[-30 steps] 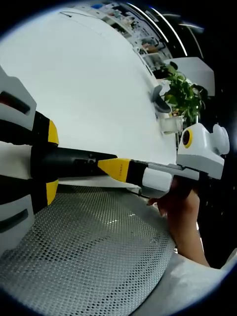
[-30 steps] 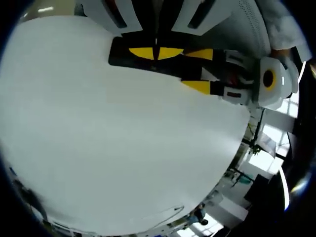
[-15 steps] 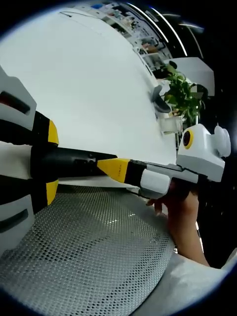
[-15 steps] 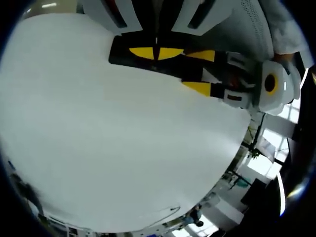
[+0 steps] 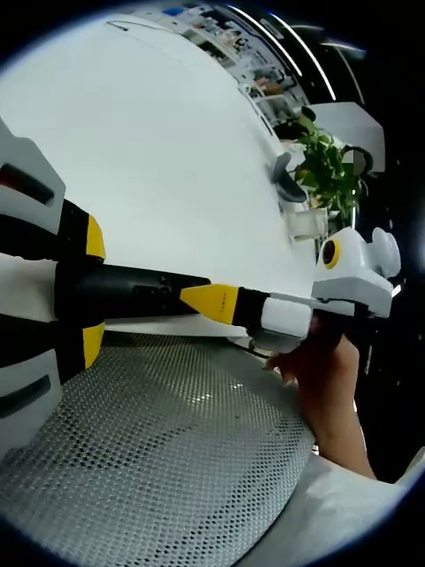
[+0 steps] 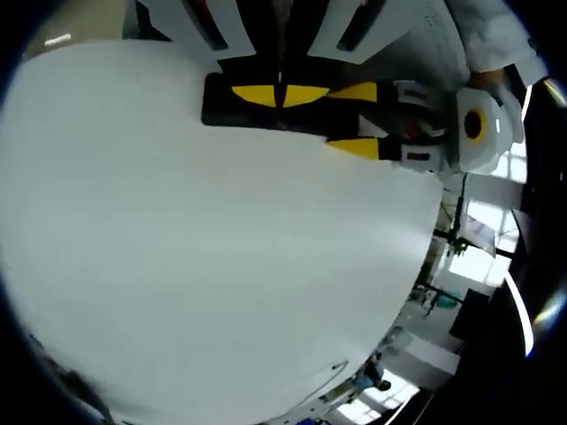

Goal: Press the specified remote control buttons in sequence, fully releasing each button before pressing the next.

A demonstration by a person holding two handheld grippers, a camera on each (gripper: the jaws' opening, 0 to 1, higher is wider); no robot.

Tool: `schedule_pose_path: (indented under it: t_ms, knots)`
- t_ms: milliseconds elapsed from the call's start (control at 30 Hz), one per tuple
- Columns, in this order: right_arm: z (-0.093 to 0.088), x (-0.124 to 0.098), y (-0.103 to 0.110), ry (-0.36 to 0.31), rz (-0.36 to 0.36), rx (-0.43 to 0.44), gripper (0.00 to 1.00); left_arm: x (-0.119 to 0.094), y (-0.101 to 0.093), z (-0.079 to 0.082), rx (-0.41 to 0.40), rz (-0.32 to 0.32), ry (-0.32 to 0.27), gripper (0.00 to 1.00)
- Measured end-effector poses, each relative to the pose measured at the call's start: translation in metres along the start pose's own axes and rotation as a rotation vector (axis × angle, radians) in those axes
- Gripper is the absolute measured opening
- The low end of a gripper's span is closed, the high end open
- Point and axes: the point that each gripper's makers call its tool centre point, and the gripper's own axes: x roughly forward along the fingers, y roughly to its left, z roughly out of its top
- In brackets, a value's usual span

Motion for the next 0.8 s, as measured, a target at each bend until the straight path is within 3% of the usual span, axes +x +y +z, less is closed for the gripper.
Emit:
schedule_pose_path:
  t_ms: [200,467,800]
  knots:
    - [-0.003,-0.004,0.0,0.017,0.02,0.086,0.0,0.0,0.0,0.0,0.0,0.0,0.0,0.24]
    - [-0.012,-0.001,0.0,0.069,-0.052,0.032,0.0,0.0,0.0,0.0,0.004,0.001,0.003,0.24]
    - [-0.01,-0.001,-0.001,0.063,-0.098,-0.026,0.0,0.0,0.0,0.0,0.002,0.001,0.0,0.24]
